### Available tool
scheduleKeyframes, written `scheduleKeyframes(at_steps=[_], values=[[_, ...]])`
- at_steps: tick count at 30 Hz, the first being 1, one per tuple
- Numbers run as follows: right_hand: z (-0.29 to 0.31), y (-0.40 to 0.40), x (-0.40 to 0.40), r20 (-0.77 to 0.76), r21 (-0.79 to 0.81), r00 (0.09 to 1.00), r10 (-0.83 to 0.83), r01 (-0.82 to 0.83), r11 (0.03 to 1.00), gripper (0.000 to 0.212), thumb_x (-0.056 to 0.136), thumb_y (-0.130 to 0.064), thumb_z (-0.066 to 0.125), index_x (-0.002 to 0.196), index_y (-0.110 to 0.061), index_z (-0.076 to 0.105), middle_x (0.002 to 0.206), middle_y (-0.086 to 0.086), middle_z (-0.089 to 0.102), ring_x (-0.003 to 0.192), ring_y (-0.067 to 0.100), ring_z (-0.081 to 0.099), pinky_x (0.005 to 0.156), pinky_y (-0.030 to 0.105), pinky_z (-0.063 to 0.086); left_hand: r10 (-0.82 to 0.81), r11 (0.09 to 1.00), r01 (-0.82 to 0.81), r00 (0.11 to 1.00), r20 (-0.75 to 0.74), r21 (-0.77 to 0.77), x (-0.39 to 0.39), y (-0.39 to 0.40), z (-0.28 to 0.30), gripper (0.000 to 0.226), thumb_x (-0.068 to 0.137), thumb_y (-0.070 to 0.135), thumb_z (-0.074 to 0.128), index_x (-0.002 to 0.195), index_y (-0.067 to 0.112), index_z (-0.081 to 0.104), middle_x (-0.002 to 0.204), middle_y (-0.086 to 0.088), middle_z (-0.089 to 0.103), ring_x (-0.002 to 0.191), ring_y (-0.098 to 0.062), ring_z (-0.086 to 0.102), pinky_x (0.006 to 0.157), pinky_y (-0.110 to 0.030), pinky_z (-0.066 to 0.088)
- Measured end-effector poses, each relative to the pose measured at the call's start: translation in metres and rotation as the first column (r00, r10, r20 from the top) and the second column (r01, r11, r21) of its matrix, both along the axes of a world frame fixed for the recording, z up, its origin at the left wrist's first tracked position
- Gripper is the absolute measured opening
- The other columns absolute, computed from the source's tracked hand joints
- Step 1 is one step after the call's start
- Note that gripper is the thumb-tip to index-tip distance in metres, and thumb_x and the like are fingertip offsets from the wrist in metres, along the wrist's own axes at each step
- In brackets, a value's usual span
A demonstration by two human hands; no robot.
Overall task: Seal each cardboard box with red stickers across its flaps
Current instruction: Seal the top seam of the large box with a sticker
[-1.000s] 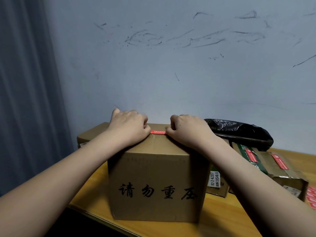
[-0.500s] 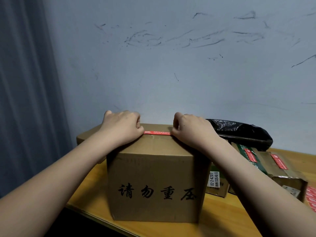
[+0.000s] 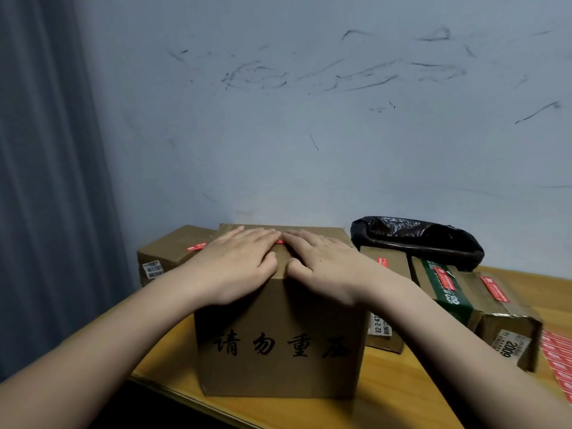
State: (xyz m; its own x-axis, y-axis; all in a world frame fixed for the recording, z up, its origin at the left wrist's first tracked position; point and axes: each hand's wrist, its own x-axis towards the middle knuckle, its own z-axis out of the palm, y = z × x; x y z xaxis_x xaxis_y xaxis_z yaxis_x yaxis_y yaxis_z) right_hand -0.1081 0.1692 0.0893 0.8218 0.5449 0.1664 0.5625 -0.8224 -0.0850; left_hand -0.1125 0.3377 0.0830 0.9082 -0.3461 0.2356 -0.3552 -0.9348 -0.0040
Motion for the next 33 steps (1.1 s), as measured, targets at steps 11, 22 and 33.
scheduleKeyframes(at_steps=[11,22,33], values=[[0.0,0.001,-0.003,0.014,0.011,1.0,-0.012,0.012,1.0,0.057,0.1,-0.041,0.025,0.153,-0.022,0.018,0.161,-0.002,0.016,0.147,0.01,0.011,0.117,0.027,0.007,0.0,0.998,-0.001,1.0,-0.007,-0.062,-0.01,-0.003,0.004,0.054,0.099,0.041,0.021,0.151,0.028,0.02,0.158,0.01,0.019,0.145,-0.004,0.012,0.117,-0.024,0.004],[-0.006,-0.022,-0.001,0.08,0.03,0.984,-0.156,0.154,0.988,0.057,0.1,-0.048,0.025,0.149,-0.021,0.028,0.159,-0.001,0.024,0.146,0.012,0.019,0.116,0.031,0.016,0.134,0.991,-0.134,0.991,0.03,0.008,-0.021,0.017,0.0,0.063,0.096,0.057,0.015,0.152,0.028,0.017,0.159,0.008,0.018,0.145,-0.007,0.014,0.118,-0.027,0.006],[-0.009,-0.014,-0.014,0.126,0.046,0.991,-0.044,0.039,0.998,0.055,0.1,-0.043,0.029,0.15,-0.021,0.028,0.157,-0.003,0.027,0.143,0.013,0.024,0.115,0.03,0.017,0.011,1.0,-0.007,0.99,0.14,-0.03,-0.023,0.005,-0.012,0.089,0.07,0.065,-0.006,0.149,0.034,0.023,0.156,0.015,0.022,0.143,-0.002,0.018,0.117,-0.024,0.006]])
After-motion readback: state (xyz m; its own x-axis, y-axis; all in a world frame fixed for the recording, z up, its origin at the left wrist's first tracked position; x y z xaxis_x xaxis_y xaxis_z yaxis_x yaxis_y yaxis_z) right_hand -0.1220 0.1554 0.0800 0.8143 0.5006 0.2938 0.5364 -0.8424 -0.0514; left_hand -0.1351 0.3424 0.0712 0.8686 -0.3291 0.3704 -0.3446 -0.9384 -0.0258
